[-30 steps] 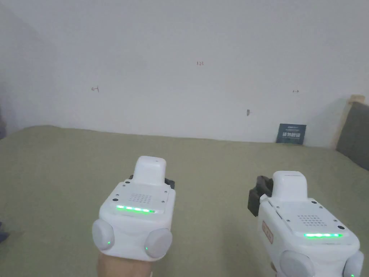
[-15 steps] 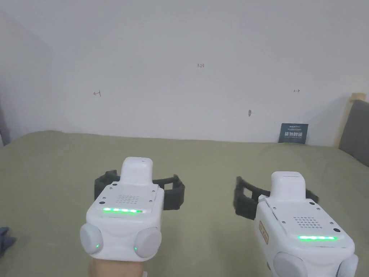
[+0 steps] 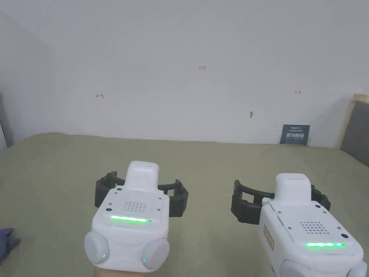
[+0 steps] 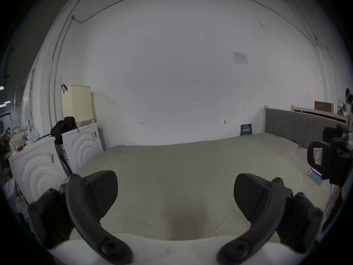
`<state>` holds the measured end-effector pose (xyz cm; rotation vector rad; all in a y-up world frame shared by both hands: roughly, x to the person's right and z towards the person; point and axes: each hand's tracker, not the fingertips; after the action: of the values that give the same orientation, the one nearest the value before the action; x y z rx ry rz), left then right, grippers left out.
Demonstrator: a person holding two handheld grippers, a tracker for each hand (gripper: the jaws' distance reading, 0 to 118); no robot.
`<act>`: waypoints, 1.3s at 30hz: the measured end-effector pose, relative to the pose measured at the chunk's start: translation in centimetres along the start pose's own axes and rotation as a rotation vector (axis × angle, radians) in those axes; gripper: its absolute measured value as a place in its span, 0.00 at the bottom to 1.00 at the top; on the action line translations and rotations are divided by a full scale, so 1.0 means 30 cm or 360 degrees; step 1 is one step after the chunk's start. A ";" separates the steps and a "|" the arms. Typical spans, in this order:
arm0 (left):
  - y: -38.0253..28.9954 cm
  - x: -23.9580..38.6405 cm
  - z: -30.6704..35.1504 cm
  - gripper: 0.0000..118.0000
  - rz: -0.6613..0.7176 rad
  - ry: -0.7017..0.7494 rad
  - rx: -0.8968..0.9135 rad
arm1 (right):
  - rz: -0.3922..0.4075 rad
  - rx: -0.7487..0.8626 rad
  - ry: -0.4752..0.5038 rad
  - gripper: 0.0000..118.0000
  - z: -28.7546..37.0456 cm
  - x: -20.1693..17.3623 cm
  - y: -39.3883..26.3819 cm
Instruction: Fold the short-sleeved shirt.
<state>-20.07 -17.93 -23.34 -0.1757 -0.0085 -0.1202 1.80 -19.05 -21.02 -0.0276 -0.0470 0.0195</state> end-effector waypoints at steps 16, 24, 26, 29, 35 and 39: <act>0.022 -0.054 0.006 1.00 0.0148 -0.0076 0.0006 | -0.0025 -0.0230 0.0024 1.00 -0.021 0.015 0.025; 0.025 -0.049 0.002 1.00 0.0145 -0.0086 -0.0029 | -0.0022 -0.0235 -0.0085 1.00 -0.038 -0.010 0.020; 0.021 -0.055 0.003 1.00 0.0153 -0.0088 -0.0045 | -0.0031 -0.0215 -0.0065 1.00 -0.031 -0.004 0.025; 0.016 -0.056 0.005 1.00 0.0157 -0.0085 -0.0054 | 0.0075 -0.0134 -0.0063 1.00 -0.020 -0.018 0.025; 0.017 -0.062 0.010 1.00 0.0186 -0.0093 -0.0067 | 0.0140 -0.0087 -0.0022 1.00 -0.009 -0.032 0.022; 0.022 -0.067 0.013 1.00 0.0206 -0.0104 -0.0084 | 0.0113 -0.0106 0.0007 1.00 -0.011 -0.028 0.030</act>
<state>-22.00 -16.98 -23.12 -0.2322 -0.0590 0.0145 0.95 -18.16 -21.42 -0.0960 -0.0423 0.0891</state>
